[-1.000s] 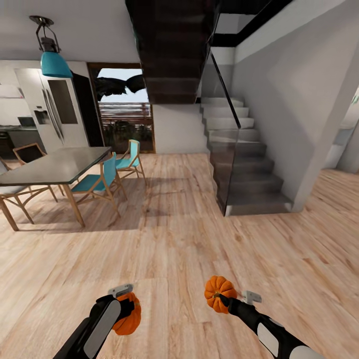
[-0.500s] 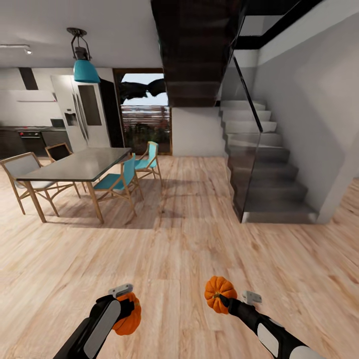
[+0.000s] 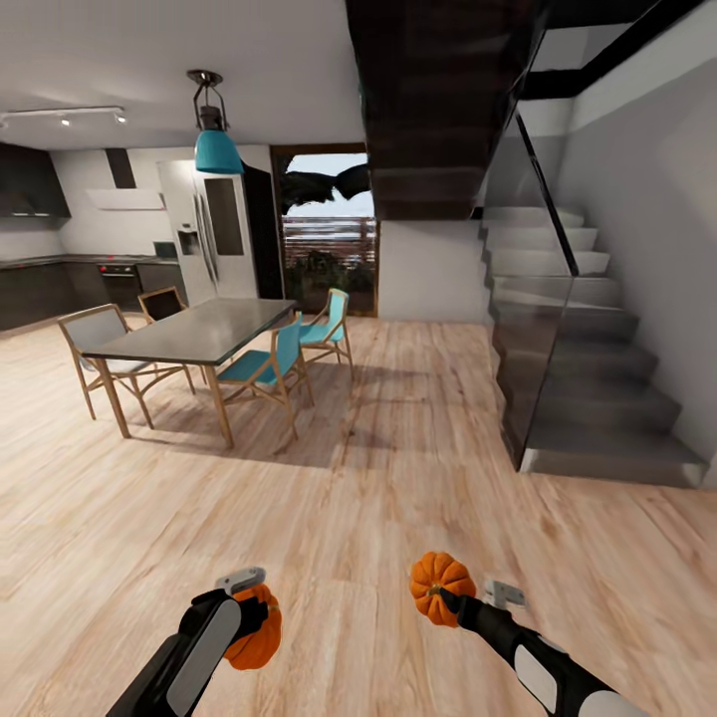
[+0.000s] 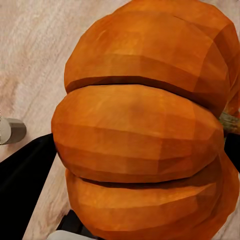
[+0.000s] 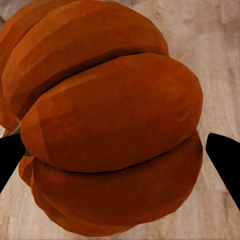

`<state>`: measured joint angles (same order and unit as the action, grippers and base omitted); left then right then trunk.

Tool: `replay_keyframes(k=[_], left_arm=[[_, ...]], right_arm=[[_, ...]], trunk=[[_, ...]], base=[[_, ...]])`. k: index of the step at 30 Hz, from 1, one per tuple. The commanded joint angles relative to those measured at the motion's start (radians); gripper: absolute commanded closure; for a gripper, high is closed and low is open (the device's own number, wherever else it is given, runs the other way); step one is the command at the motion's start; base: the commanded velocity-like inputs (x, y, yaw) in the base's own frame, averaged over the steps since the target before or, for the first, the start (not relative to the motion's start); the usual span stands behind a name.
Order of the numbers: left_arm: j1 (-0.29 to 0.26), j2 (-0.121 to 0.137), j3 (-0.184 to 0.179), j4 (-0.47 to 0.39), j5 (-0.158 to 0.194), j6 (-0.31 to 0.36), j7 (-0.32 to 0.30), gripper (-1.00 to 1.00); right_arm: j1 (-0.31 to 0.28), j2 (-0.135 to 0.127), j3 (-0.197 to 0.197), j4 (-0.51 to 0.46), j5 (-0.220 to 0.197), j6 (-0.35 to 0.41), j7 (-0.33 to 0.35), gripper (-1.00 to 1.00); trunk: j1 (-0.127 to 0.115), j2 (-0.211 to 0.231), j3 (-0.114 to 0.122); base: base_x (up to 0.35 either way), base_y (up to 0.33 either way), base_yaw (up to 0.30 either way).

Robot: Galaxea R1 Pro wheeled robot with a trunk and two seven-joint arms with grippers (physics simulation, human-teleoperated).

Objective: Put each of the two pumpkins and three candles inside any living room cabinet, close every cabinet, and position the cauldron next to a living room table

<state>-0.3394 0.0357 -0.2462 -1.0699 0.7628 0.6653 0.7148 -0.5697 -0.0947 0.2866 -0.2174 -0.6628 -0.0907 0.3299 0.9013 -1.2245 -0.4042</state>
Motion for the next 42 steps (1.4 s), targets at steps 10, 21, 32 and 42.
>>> replay_keyframes(k=[10, 21, 32, 42], left_arm=[[-0.002, 0.005, -0.004, -0.001, 0.009, 0.000, 0.011, 1.00], [-0.002, 0.004, -0.004, -0.001, 0.009, 0.000, 0.011, 1.00], [-0.002, 0.001, -0.004, 0.000, 0.009, 0.000, 0.011, 1.00], [-0.002, 0.000, -0.004, 0.000, 0.006, 0.000, 0.011, 1.00]], right_arm=[[-0.001, 0.000, 0.006, -0.001, -0.011, -0.004, 0.001, 1.00], [-0.001, 0.001, 0.008, 0.003, -0.011, -0.004, -0.001, 1.00], [-0.001, 0.001, 0.009, 0.009, -0.012, -0.001, -0.018, 1.00], [-0.001, 0.002, 0.011, 0.009, -0.012, -0.001, -0.019, 1.00]], trunk=[[0.001, -0.001, 0.010], [0.001, -0.001, 0.021], [0.001, -0.001, 0.033], [0.001, -0.001, 0.038]], base=[[0.312, -0.003, 0.236], [0.330, 0.000, 0.236], [0.264, -0.089, 0.236], [0.249, -0.072, 0.104]])
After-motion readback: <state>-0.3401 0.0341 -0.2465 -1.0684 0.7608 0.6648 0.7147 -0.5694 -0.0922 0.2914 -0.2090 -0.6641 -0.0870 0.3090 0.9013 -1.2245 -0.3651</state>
